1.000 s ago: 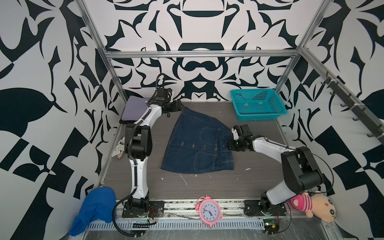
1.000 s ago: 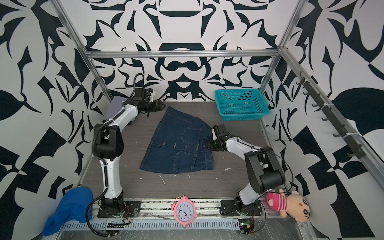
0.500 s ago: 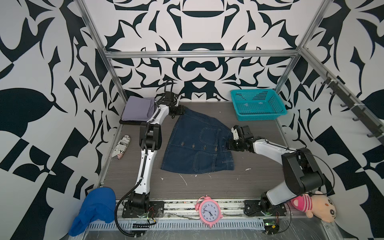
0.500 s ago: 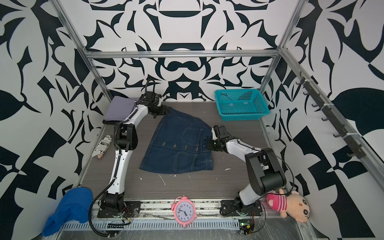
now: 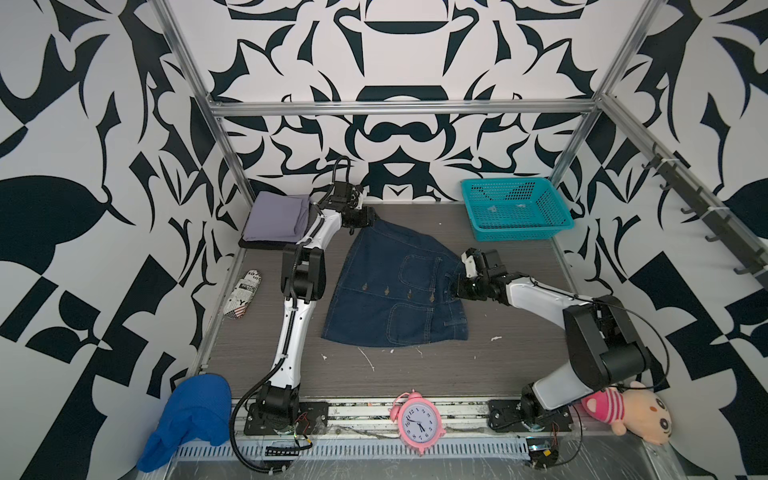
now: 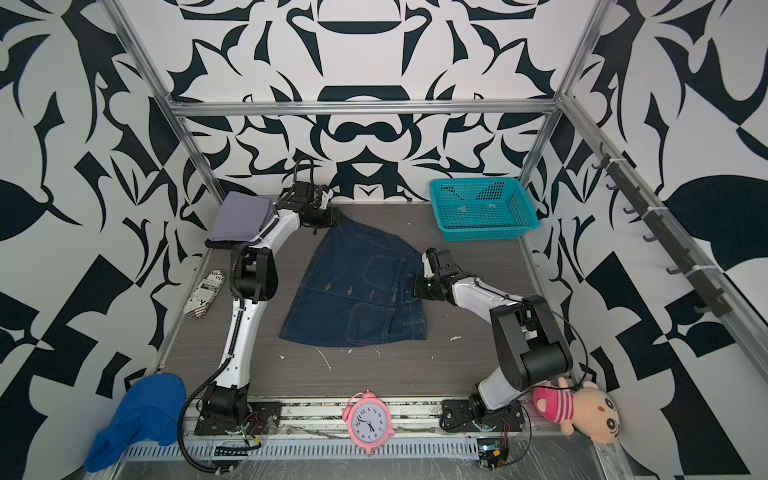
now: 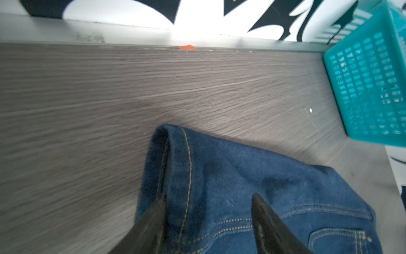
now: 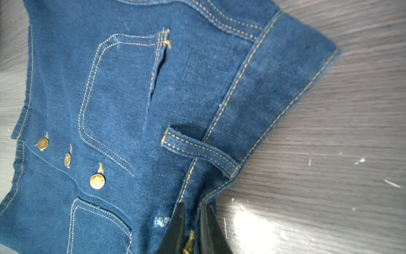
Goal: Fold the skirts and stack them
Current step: 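Pull the skirt's corners apart with both grippers to smooth it flat, then grasp the denim skirt's waistband corners with both grippers and lift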
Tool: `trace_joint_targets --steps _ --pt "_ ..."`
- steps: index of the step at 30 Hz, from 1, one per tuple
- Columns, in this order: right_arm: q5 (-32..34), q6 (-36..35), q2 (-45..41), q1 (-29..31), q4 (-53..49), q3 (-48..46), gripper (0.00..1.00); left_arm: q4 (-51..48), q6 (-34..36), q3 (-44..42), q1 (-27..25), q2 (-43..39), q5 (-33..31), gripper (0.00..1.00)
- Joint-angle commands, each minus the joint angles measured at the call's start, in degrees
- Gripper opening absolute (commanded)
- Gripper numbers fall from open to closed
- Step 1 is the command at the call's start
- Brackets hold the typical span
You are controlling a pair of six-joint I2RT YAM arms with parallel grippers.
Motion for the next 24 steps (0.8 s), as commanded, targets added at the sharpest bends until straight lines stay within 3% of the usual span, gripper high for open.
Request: trace_joint_targets --steps 1,3,7,11,16,24 --pt "-0.8 0.5 -0.3 0.1 1.9 2.7 0.19 0.4 -0.8 -0.6 -0.1 1.4 2.3 0.57" --pt "-0.8 0.6 -0.7 0.1 1.9 2.8 0.19 -0.1 -1.1 -0.7 -0.1 1.5 2.9 0.48" --pt "1.6 0.4 -2.7 0.1 2.1 2.7 0.22 -2.1 -0.4 -2.1 0.4 1.0 5.8 0.14" --pt "4.9 -0.2 -5.2 -0.5 0.8 3.5 0.32 1.9 -3.0 -9.9 2.8 -3.5 8.7 0.01" --pt "7.7 1.5 -8.6 -3.0 2.5 2.7 0.46 7.7 -3.6 -20.8 5.7 -13.1 8.5 0.00" --pt "5.2 1.9 -1.7 -4.4 0.0 12.3 0.48 10.2 -3.3 -31.9 9.4 -23.7 6.1 0.00"
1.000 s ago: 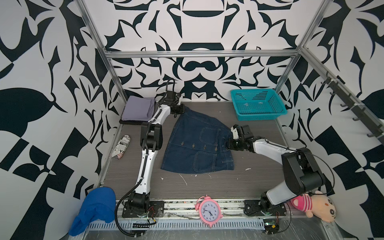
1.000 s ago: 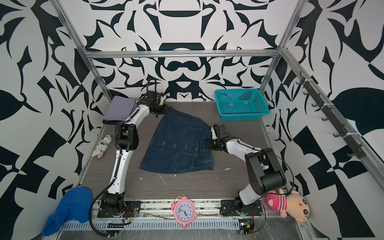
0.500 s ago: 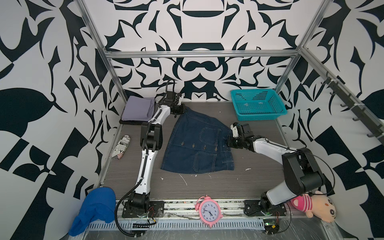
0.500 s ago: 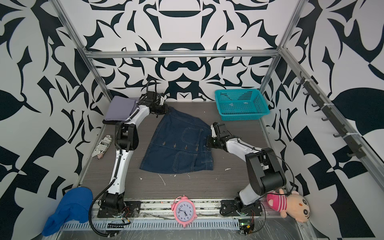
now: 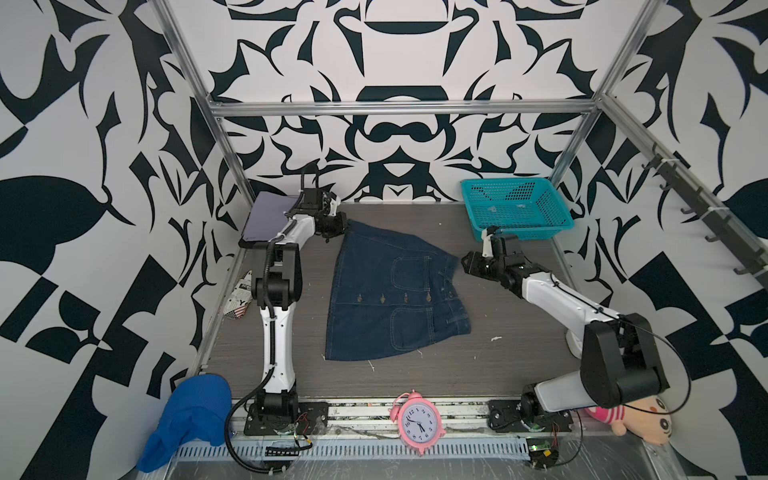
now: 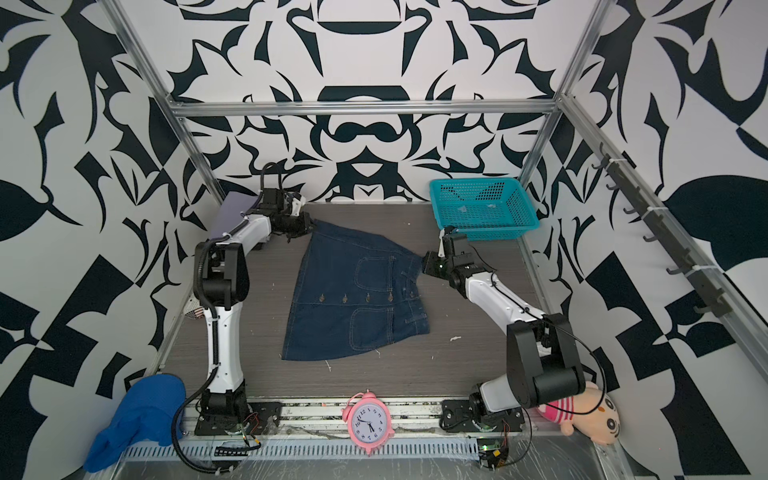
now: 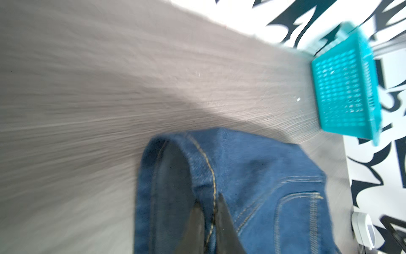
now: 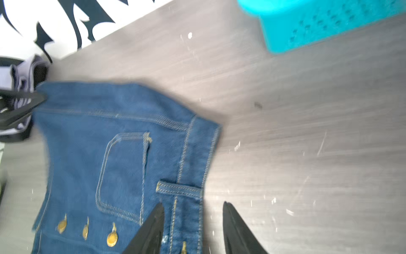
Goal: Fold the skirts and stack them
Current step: 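Grasp the denim skirt's waistband corners with both grippers and lift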
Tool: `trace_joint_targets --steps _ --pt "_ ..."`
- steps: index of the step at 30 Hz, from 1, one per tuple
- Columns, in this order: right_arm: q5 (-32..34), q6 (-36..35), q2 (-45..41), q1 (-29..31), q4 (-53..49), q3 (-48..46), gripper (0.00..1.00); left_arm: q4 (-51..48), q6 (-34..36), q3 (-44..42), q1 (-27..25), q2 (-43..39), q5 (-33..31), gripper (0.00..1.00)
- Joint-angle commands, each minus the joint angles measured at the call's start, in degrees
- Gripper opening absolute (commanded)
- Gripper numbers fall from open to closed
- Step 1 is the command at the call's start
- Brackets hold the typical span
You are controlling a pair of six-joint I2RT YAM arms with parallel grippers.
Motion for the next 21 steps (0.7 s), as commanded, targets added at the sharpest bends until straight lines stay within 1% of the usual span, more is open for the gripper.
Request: trace_joint_targets --steps 1,4,7,10,17,19,21 --pt "-1.4 1.1 4.3 0.3 -0.4 6.2 0.49 2.2 -0.2 -2.8 1.2 -4.5 -0.6 0.00" --pt "-3.2 2.3 9.6 0.3 -1.6 9.8 0.51 2.1 -0.1 -4.0 2.0 -5.6 -0.2 0.00" --pt "-7.4 5.1 14.0 0.3 0.9 11.7 0.54 2.0 0.1 -4.8 2.3 -6.4 -0.3 0.00" --pt "-9.7 6.9 18.1 0.4 3.3 12.9 0.55 1.7 0.2 -4.7 2.4 -6.5 -0.1 0.00" --pt "-12.6 9.5 26.0 0.6 8.7 16.0 0.57 1.8 -0.3 -4.1 2.5 -6.0 0.6 0.00" --pt "-13.6 10.1 27.8 0.8 9.2 17.4 0.54 1.9 -0.4 -4.1 2.5 -6.0 0.6 0.00" --pt "-13.8 10.8 28.6 0.9 10.3 17.9 0.47 1.9 -0.6 -4.1 2.5 -6.1 0.6 0.00"
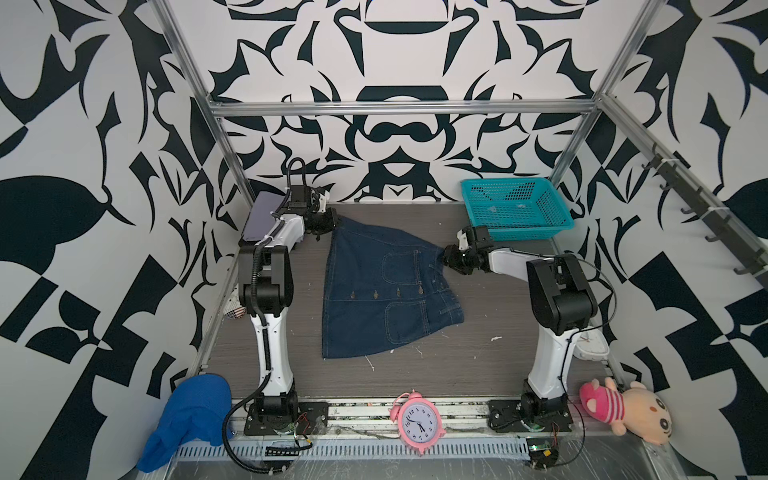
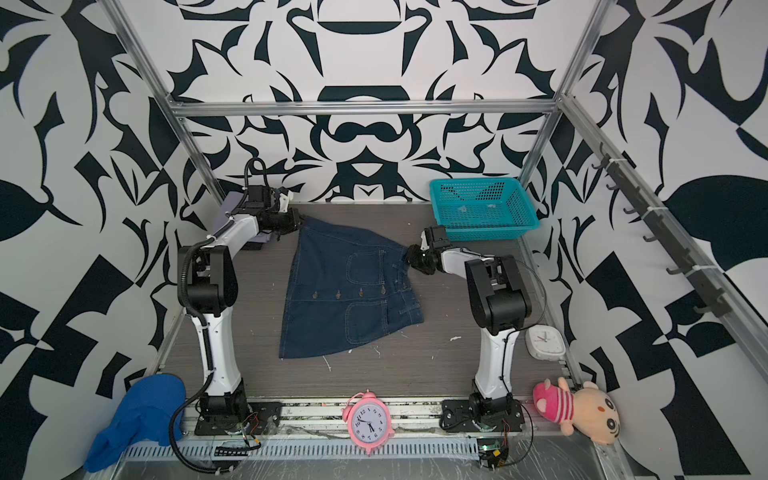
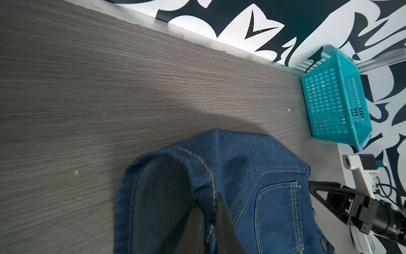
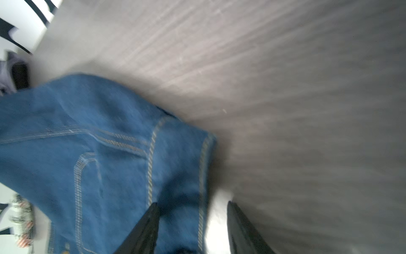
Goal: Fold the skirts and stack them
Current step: 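Grasp the denim skirt's waistband corners with both grippers and lift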
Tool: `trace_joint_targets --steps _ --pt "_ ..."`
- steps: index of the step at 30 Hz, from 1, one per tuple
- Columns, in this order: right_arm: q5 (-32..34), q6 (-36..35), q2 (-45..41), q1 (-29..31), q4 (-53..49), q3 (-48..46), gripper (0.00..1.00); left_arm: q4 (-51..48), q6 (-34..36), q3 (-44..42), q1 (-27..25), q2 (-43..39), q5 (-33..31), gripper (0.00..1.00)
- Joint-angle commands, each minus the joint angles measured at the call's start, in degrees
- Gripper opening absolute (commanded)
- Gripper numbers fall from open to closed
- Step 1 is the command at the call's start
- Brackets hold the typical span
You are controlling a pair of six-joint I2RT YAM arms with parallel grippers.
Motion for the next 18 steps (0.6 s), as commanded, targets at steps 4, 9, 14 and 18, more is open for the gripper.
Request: trace_joint_targets --steps 4,9,14,18 --pt "-1.5 3.2 0.1 0.7 6.2 3.1 0.30 0.7 -0.9 -0.1 0.2 -1.8 1.2 0.00" --pt "-1.7 3.8 -0.1 0.7 5.7 4.8 0.08 0.8 -2.1 -0.1 0.6 -2.4 1.7 0.00" --pt "-1.0 3.2 -5.3 0.7 4.3 3.6 0.00 0.8 -4.4 -1.6 2.0 -5.5 3.1 0.00" --pt "-0.2 1.8 -12.9 0.7 3.2 1.7 0.00 2.0 -7.5 -6.6 3.7 -11.9 2.2 0.00"
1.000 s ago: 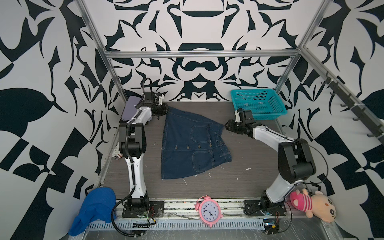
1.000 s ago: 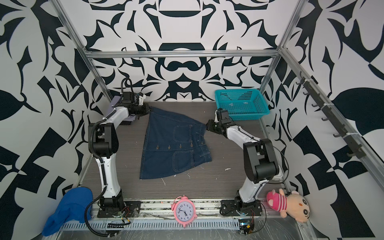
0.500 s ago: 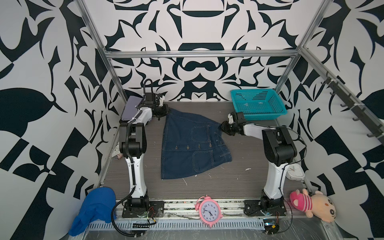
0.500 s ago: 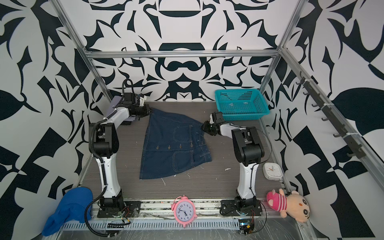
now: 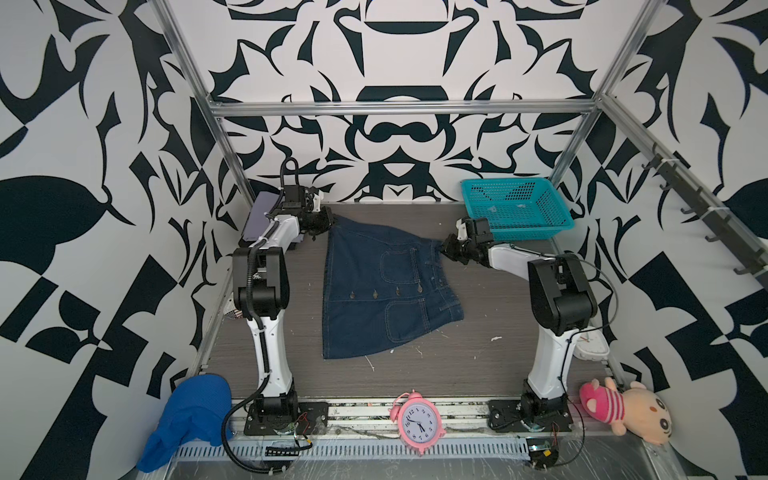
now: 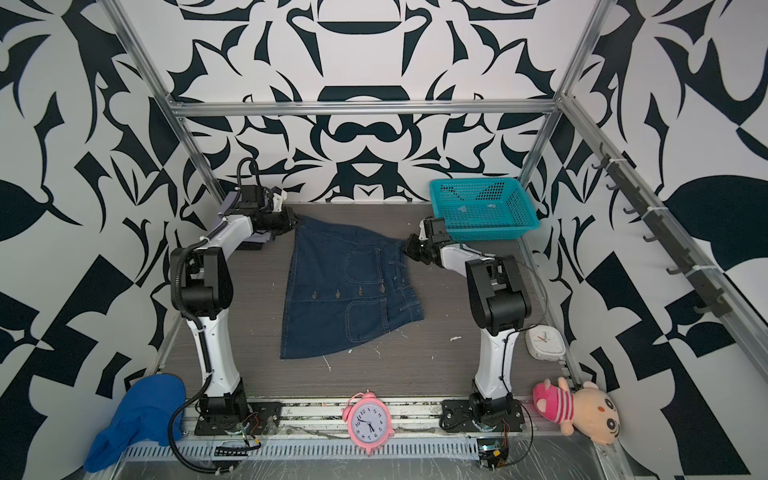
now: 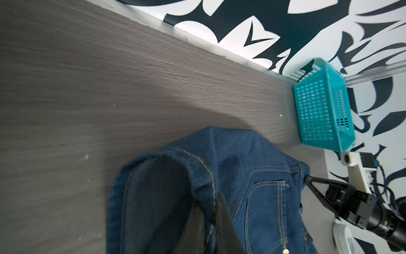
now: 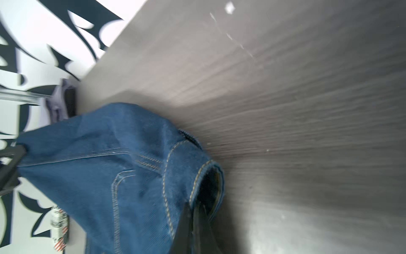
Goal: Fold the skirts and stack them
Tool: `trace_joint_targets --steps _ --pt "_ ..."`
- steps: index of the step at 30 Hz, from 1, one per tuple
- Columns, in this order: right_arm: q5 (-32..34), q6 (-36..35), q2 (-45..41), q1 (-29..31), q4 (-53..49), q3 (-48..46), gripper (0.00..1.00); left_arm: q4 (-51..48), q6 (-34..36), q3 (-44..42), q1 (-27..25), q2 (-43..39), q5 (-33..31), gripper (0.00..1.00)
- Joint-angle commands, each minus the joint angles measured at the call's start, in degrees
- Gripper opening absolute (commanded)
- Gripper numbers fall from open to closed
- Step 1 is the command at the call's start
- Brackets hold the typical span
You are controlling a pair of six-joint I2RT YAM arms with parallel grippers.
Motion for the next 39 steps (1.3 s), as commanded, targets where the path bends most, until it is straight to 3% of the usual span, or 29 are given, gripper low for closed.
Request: trace_joint_targets --steps 1,5,19,30,35,39 --pt "0.9 -2.2 -10.5 0.3 0.9 -0.3 0.00 2.5 -4.2 -3.9 2.0 -8.9 0.9 0.00" --pt "1.5 -4.0 -18.9 0.0 -0.2 -1.9 0.00 3.1 -6.1 -7.8 3.2 -16.3 1.3 0.00" --pt "5.8 -12.3 -48.1 -0.4 -12.2 -5.4 0.00 -8.0 -3.9 -8.7 6.5 -38.5 1.4 0.00" --pt "1.1 -12.1 -67.4 -0.4 -14.8 -10.7 0.00 -13.4 -4.9 -10.7 6.5 -53.8 4.8 0.00" --pt "2.5 -12.1 -72.7 -0.3 -19.8 -10.0 0.00 -14.6 -4.9 -10.5 6.5 -58.3 4.5 0.00" --pt "5.7 -12.5 -70.6 -0.3 -20.7 -10.3 0.00 -13.5 -3.8 -9.5 6.5 -56.3 2.7 0.00"
